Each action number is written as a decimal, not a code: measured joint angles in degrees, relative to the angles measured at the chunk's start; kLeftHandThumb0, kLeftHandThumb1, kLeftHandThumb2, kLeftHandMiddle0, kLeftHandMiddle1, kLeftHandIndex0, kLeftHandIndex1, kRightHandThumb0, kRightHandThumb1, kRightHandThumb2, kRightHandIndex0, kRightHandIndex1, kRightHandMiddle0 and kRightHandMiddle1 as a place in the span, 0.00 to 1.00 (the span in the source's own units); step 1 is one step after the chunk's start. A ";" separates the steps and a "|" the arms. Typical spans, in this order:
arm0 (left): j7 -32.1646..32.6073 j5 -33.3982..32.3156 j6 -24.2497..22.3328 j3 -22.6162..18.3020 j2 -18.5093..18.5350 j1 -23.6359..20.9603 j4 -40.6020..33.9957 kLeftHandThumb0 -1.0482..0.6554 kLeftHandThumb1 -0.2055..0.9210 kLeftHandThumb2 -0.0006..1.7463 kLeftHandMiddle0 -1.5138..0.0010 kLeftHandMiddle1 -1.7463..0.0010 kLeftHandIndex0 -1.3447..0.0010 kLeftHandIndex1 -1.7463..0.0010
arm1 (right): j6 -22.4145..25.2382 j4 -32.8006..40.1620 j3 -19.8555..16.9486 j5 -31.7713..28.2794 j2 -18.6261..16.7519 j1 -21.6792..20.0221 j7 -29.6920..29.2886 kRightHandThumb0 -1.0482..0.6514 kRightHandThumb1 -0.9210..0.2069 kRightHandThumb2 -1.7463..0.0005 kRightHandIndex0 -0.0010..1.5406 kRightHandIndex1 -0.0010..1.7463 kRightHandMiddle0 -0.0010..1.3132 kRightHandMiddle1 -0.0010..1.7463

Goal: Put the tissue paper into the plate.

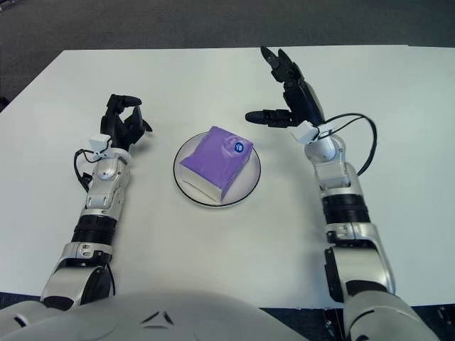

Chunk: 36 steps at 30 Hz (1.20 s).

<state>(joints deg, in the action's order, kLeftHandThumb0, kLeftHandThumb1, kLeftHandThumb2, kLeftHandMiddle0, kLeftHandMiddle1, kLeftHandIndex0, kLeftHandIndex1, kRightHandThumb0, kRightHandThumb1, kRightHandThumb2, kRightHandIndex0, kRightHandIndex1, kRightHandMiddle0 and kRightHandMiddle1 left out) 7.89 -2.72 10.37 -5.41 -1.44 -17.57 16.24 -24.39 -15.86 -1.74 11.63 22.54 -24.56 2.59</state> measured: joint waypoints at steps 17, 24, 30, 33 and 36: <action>0.00 0.95 0.00 0.48 0.11 0.25 -0.71 0.40 0.87 0.40 0.42 0.00 0.78 0.00 | 19.78 2.86 -6.15 -10.33 -2.52 3.55 1.69 0.42 0.00 0.88 0.52 0.01 0.39 0.28; 0.00 0.99 0.00 0.54 0.10 0.32 -1.06 0.40 0.87 0.41 0.42 0.00 0.78 0.00 | 22.65 5.48 -7.09 -12.72 -3.57 5.70 2.55 0.43 0.00 0.86 0.56 0.01 0.32 0.58; 0.00 1.00 0.01 0.64 0.10 0.49 -1.43 0.40 0.87 0.41 0.42 0.00 0.78 0.00 | 22.71 5.73 -7.63 -14.17 -4.53 8.28 3.45 0.41 0.00 0.82 0.58 0.03 0.30 0.84; 0.00 1.01 0.01 0.68 0.11 0.58 -1.56 0.40 0.87 0.41 0.42 0.00 0.78 0.00 | 22.86 5.76 -7.79 -14.98 -5.17 9.60 3.77 0.41 0.00 0.82 0.59 0.03 0.30 0.86; 0.00 1.02 0.01 0.75 0.12 0.62 -1.59 0.40 0.87 0.41 0.42 0.00 0.78 0.00 | 23.32 5.79 -7.79 -15.26 -5.53 10.38 4.08 0.41 0.00 0.83 0.60 0.04 0.32 0.86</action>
<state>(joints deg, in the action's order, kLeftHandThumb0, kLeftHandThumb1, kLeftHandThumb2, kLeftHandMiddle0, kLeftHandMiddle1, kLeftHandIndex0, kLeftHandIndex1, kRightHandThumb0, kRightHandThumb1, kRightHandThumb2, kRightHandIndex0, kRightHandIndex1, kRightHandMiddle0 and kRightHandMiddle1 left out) 7.89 -1.71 10.37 -4.66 -1.32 -16.95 14.65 -1.07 -10.08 -9.53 -3.63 17.01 -14.18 6.67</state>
